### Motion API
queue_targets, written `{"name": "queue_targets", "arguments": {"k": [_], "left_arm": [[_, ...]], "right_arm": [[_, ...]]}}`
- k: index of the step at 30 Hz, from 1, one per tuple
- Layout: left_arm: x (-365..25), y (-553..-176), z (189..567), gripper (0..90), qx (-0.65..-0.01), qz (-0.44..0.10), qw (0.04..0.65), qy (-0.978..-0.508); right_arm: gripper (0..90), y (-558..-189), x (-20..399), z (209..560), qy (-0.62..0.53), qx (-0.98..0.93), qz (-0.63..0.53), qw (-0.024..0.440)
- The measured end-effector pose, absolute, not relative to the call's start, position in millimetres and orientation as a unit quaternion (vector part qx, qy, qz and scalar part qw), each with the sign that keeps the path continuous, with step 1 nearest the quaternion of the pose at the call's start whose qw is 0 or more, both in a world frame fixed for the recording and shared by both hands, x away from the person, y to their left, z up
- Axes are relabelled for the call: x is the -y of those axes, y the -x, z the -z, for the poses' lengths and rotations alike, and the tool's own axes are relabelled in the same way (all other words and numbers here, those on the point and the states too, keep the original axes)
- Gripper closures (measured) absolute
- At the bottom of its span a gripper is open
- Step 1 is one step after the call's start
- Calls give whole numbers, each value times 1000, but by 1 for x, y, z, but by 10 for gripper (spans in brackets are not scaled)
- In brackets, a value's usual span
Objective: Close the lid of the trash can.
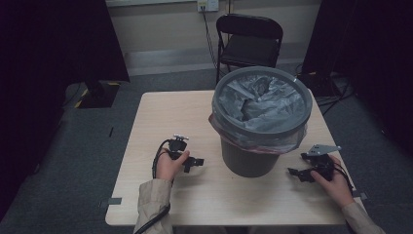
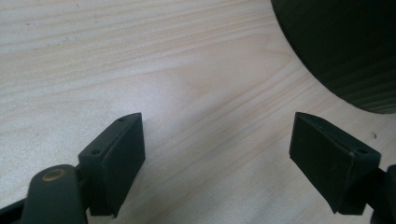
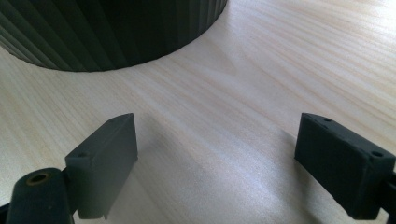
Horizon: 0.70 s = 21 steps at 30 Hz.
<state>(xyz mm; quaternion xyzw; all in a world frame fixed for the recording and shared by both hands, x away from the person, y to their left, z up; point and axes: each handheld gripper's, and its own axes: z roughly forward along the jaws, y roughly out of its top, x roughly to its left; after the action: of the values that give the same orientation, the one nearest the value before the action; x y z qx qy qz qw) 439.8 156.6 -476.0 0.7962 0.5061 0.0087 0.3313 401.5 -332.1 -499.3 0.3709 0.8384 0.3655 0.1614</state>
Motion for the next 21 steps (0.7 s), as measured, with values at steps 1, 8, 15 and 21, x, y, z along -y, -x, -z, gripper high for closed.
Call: {"name": "queue_targets", "arguments": {"k": [1,8,15,21], "left_arm": [[-157,-440,476,178,-507,-9,332,-795],[-158,-437,478,177,-504,-14,340,-794],[-155,-432,480,160,-487,-34,343,-803],[-151,-423,486,135,-456,-75,356,-812]], "right_arm": [[120,-402,332,499,-371,-838,-365,161],[120,-402,332,499,-371,-838,-366,162],[121,-401,332,499,-371,-838,-366,161],[121,-401,332,499,-371,-838,-366,162]]}}
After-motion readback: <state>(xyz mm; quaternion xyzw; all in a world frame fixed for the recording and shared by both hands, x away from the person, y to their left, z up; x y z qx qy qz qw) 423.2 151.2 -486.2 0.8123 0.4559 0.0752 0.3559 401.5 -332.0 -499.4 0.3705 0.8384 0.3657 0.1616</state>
